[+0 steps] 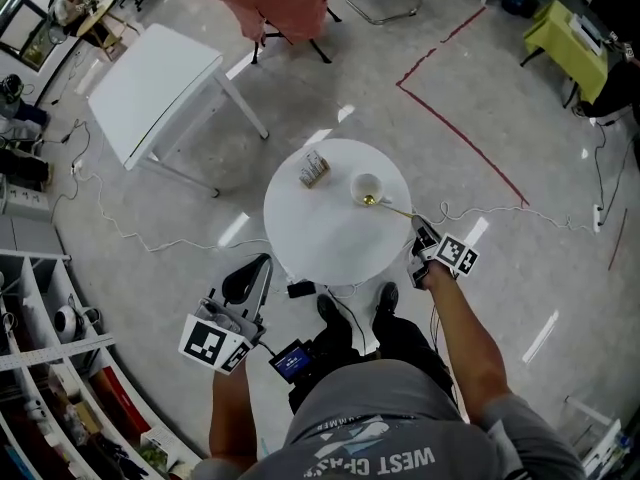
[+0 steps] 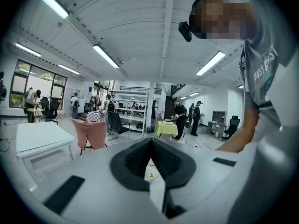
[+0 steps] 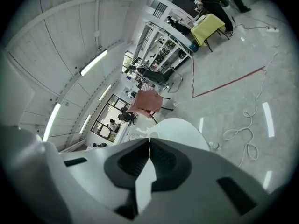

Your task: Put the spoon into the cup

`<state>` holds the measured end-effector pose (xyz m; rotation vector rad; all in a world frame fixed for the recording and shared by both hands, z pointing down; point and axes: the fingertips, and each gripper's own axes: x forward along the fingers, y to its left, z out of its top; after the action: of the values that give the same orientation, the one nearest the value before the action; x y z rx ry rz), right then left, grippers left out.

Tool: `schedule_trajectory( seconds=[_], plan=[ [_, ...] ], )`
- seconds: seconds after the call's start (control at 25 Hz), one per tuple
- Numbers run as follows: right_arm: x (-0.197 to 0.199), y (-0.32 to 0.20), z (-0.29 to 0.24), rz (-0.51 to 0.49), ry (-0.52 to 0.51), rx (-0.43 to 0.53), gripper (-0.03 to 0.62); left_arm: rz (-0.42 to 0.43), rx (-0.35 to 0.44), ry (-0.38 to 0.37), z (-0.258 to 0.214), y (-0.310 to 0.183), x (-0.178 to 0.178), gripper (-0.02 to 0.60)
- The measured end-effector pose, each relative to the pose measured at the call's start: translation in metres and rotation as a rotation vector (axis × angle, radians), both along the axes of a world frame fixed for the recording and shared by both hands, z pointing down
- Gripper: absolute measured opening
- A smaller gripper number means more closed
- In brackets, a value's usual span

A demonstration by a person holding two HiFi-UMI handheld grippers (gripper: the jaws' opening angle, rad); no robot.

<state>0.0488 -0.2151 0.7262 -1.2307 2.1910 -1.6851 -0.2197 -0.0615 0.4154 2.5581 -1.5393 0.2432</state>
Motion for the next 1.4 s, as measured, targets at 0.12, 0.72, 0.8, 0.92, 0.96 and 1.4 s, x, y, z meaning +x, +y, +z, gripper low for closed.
schedule_trajectory(
  seconds=[0.12,0.72,0.8,0.92,0.96,1.4],
  plan=[
    [0.002,-0.005,0.001,0.005,0.027,-0.006,0.005,-0.018,0.010,-0.001,-0.002,0.003,-0.005,0.000],
    [-0.008,-0.041,0.001,-0.019,0.094,-0.018,0.006,-0.091,0.087,-0.022,-0.028,0.005,-0.029,0.000],
    [-0.012,-0.046,-0.001,-0.026,0.094,-0.014,0.006,-0.103,0.094,-0.025,-0.030,0.006,-0.033,0.000],
    [-0.015,-0.055,-0.009,-0.033,0.088,-0.005,0.006,-0.119,0.111,-0.030,-0.037,0.006,-0.035,0.000],
    [-0.015,-0.058,-0.013,-0.034,0.085,-0.001,0.006,-0.123,0.117,-0.031,-0.039,0.005,-0.035,0.000],
    [-0.040,-0.090,-0.124,-0.037,-0.086,0.142,0.006,-0.118,0.215,-0.040,-0.079,-0.006,-0.034,0.000]
  ],
)
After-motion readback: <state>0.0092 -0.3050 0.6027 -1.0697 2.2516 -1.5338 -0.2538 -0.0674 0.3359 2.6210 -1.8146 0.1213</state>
